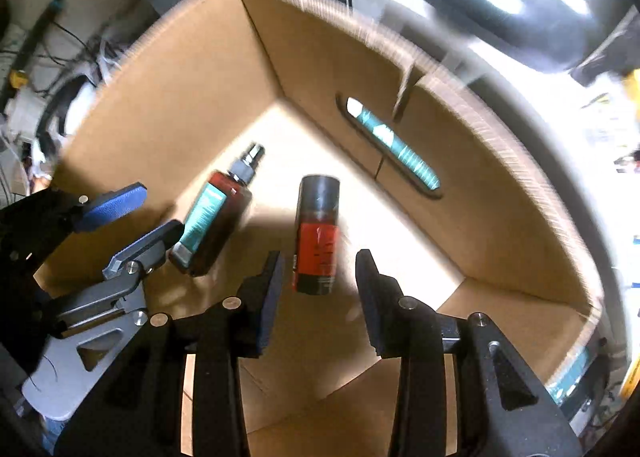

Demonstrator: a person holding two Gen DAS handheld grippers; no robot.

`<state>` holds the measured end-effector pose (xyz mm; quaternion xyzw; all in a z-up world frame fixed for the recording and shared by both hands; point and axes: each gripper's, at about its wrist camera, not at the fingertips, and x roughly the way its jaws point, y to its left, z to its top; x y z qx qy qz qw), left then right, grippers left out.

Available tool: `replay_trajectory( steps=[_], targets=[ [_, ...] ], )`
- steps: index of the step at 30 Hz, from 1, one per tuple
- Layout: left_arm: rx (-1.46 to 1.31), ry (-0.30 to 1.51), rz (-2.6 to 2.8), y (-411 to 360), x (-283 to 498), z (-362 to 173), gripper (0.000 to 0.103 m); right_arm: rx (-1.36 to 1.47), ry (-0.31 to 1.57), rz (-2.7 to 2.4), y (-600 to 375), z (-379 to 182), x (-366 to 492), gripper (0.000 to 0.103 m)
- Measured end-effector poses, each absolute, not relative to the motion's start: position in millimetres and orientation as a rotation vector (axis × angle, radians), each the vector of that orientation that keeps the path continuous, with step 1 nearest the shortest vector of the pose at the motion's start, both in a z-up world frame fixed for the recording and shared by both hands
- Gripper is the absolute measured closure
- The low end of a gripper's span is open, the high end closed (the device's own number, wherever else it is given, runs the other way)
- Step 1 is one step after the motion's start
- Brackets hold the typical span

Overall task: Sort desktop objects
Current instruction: 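Raise both open tools out of the box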

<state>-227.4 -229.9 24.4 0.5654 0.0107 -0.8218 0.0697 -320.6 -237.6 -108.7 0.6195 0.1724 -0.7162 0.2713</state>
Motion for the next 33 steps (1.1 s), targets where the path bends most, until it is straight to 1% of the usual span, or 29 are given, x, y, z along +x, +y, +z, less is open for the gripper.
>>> replay_trajectory(
  steps=[3,5,9,13,17,22,25,27,33],
  targets=[
    [1.580,-0.005,-2.538,-223,-207,44,0.067,1.548,0.424,-1.987,-225,-82,-302,0.068],
    [1.487,-0.031,-2.574,-205,-199,63,0.067,1.476,0.398,-2.009,-206,-66,-296,0.068],
    [1.363,-0.056,-2.636,-215,-185,70,0.067,1.342,0.385,-2.058,-177,-35,-283,0.068],
    [1.241,-0.083,-2.680,-222,-162,80,0.067,1.209,0.384,-2.108,-134,26,-255,0.068],
    [1.090,-0.130,-2.707,-213,-128,97,0.067,1.101,0.378,-2.151,-110,50,-227,0.068],
    [0.920,-0.190,-2.739,-192,-87,110,0.067,0.977,0.350,-2.202,-91,67,-189,0.068],
    [0.837,-0.219,-2.747,-180,-67,112,0.063,0.918,0.330,-2.235,-81,71,-172,0.068],
    [0.790,-0.228,-2.754,-173,-55,112,0.062,0.875,0.323,-2.259,-72,72,-158,0.068],
    [0.745,-0.178,-2.777,-164,-33,105,0.061,0.793,0.287,-2.259,-55,71,-121,0.068]
  ],
)
